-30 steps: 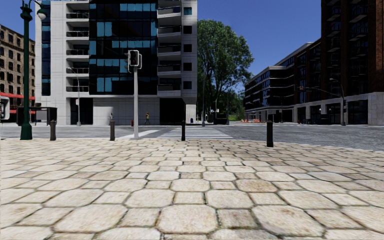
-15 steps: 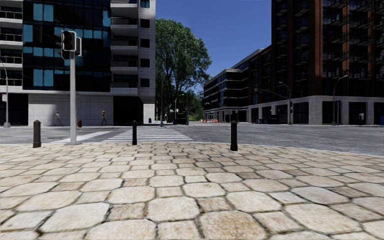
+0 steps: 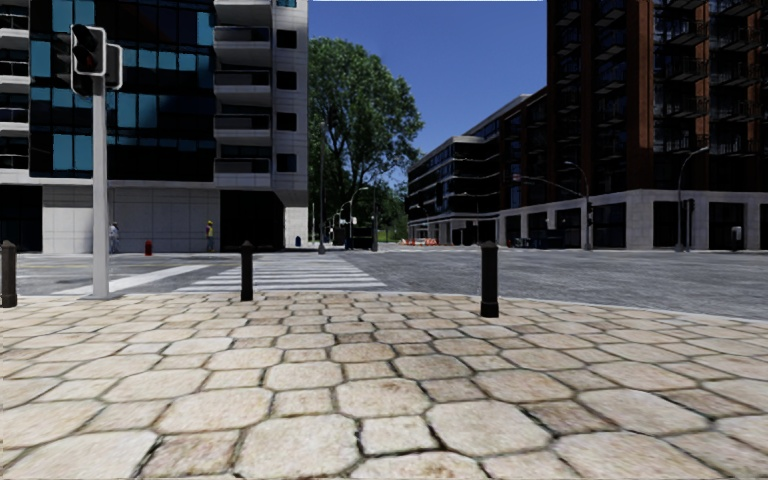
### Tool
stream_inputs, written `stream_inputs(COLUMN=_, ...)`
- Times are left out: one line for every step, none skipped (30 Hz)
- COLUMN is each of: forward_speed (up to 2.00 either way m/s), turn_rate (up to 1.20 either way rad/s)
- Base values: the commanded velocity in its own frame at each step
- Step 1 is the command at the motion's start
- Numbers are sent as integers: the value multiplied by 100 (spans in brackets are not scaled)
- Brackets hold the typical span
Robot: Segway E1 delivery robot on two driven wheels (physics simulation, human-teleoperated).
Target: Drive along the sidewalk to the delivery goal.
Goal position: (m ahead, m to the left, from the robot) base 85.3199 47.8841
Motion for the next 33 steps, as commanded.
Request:
stream_inputs(forward_speed=200, turn_rate=63)
stream_inputs(forward_speed=200, turn_rate=63)
stream_inputs(forward_speed=200, turn_rate=90)
stream_inputs(forward_speed=200, turn_rate=99)
stream_inputs(forward_speed=200, turn_rate=64)
stream_inputs(forward_speed=200, turn_rate=11)
stream_inputs(forward_speed=200, turn_rate=2)
stream_inputs(forward_speed=200, turn_rate=2)
stream_inputs(forward_speed=200, turn_rate=0)
stream_inputs(forward_speed=200, turn_rate=0)
stream_inputs(forward_speed=200, turn_rate=0)
stream_inputs(forward_speed=200, turn_rate=0)
stream_inputs(forward_speed=200, turn_rate=0)
stream_inputs(forward_speed=200, turn_rate=0)
stream_inputs(forward_speed=200, turn_rate=0)
stream_inputs(forward_speed=200, turn_rate=0)
stream_inputs(forward_speed=200, turn_rate=0)
stream_inputs(forward_speed=200, turn_rate=0)
stream_inputs(forward_speed=200, turn_rate=0)
stream_inputs(forward_speed=200, turn_rate=0)
stream_inputs(forward_speed=200, turn_rate=5)
stream_inputs(forward_speed=200, turn_rate=51)
stream_inputs(forward_speed=200, turn_rate=71)
stream_inputs(forward_speed=200, turn_rate=81)
stream_inputs(forward_speed=200, turn_rate=81)
stream_inputs(forward_speed=200, turn_rate=81)
stream_inputs(forward_speed=200, turn_rate=34)
stream_inputs(forward_speed=200, turn_rate=13)
stream_inputs(forward_speed=200, turn_rate=3)
stream_inputs(forward_speed=200, turn_rate=0)
stream_inputs(forward_speed=200, turn_rate=0)
stream_inputs(forward_speed=200, turn_rate=0)
stream_inputs(forward_speed=200, turn_rate=0)
